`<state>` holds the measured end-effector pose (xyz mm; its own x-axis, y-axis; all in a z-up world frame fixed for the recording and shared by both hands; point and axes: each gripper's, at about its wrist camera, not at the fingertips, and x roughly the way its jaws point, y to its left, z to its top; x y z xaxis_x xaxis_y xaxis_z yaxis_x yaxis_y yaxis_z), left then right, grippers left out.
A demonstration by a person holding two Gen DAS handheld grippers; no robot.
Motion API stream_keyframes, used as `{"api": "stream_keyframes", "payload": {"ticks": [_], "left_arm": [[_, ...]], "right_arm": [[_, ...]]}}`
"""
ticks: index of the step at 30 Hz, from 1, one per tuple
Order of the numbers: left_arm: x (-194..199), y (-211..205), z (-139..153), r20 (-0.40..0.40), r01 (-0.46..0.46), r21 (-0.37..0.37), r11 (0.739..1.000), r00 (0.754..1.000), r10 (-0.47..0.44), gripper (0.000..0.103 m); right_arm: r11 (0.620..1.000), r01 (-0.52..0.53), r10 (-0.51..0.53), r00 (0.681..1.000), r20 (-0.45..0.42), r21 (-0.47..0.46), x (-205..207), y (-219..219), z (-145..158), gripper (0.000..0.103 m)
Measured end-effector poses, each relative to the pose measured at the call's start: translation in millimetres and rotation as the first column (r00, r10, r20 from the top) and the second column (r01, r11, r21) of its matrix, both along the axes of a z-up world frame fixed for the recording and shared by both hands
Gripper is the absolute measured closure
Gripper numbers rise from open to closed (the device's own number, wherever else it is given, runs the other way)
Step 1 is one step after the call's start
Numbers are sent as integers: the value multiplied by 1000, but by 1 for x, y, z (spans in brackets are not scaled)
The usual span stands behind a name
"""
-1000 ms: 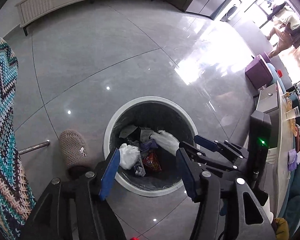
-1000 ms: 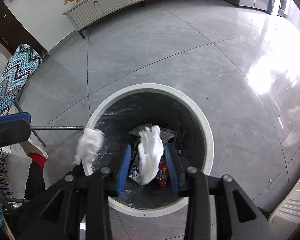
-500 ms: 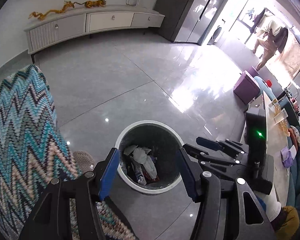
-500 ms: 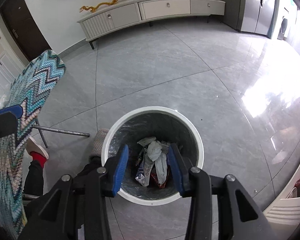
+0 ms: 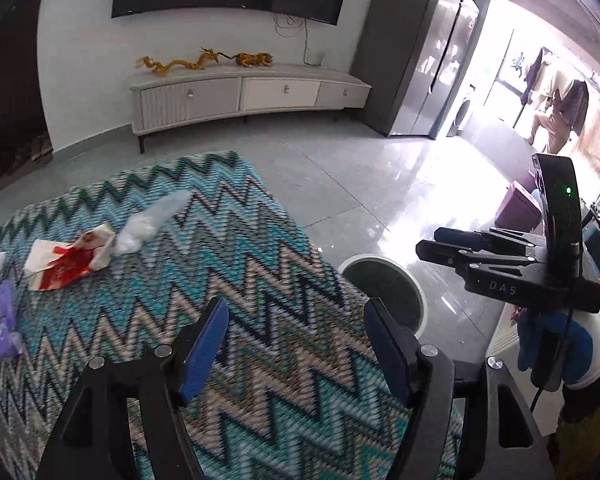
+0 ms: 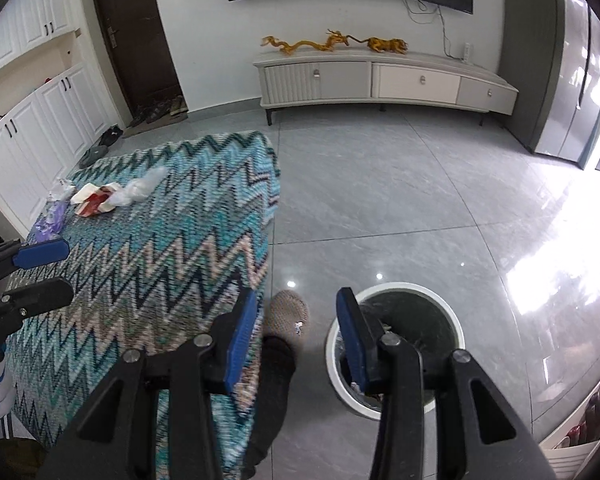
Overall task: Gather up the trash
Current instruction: 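Move both open grippers back over the ottoman, then grasp the red-and-white paper bag with the left gripper while the right grasps a clear plastic bag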
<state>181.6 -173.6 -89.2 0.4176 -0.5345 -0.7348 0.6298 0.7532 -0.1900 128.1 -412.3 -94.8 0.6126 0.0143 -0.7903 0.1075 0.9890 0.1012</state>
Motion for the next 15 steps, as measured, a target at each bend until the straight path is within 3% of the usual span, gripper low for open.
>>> {"api": "stream_keyframes", "payload": {"ticks": [8,11,15], "left_arm": [[21,110,-12,-34,-160,-26,987,987,160,34],[33,136,-20,-58,-214,-41,976,976,211,31],[50,159,-33,-105,-275,-56,960,958,268,26]], "right_arm": [[991,-133,133,991,-14,-3,52,89,21,63],[984,-176,176,984,-29,10,77,121,18,63],[974,-224,225,973,-57,20,106,158,5,55]]}}
